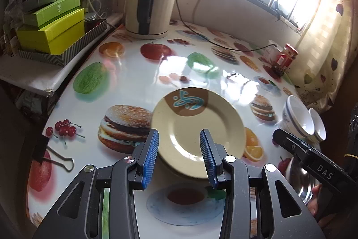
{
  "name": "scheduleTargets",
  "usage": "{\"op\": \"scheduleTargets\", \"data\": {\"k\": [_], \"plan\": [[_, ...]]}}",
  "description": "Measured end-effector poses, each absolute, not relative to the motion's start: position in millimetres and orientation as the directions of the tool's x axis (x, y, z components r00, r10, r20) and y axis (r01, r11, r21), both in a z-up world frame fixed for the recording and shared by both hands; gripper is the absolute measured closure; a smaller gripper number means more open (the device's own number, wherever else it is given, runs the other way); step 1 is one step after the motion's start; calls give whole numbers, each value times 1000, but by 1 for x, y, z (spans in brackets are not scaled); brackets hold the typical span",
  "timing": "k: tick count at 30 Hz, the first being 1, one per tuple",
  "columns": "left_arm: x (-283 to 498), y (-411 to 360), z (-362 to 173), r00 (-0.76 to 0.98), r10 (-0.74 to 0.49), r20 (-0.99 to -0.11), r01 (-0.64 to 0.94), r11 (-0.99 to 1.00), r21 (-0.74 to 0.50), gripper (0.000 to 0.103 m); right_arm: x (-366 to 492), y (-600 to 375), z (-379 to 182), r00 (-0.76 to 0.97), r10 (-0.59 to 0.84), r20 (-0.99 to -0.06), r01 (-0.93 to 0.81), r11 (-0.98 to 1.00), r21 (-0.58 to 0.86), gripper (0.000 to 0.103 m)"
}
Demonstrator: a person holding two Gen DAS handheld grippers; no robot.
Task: Organize plates and bowls
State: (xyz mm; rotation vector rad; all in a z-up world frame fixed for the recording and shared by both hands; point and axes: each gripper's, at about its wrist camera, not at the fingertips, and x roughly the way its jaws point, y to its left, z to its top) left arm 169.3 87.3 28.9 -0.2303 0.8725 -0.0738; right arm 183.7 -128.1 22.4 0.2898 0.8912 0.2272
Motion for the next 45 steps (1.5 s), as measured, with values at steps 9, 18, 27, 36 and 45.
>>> {"op": "scheduleTargets", "data": {"k": [9,18,27,36,45], "plan": [[165,26,43,627,-275,-729,121,959,-258,63,150,-189,53,695,188,-694,31,957,290,50],[177,-25,53,604,-320,-730,208,947,-243,63,141,-241,66,720,67,-691,88,979,187,50],[210,-75,50,574,-338,-746,259,939,-226,63,164,-277,51,705,69,-706,75,982,171,50],[246,-105,30,533,-354,-768,260,933,-249,63,195,-291,31,671,119,-732,31,982,188,63],[266,-118,14,503,-373,-780,260,926,-275,63,212,-292,21,654,151,-742,10,978,208,74]]}}
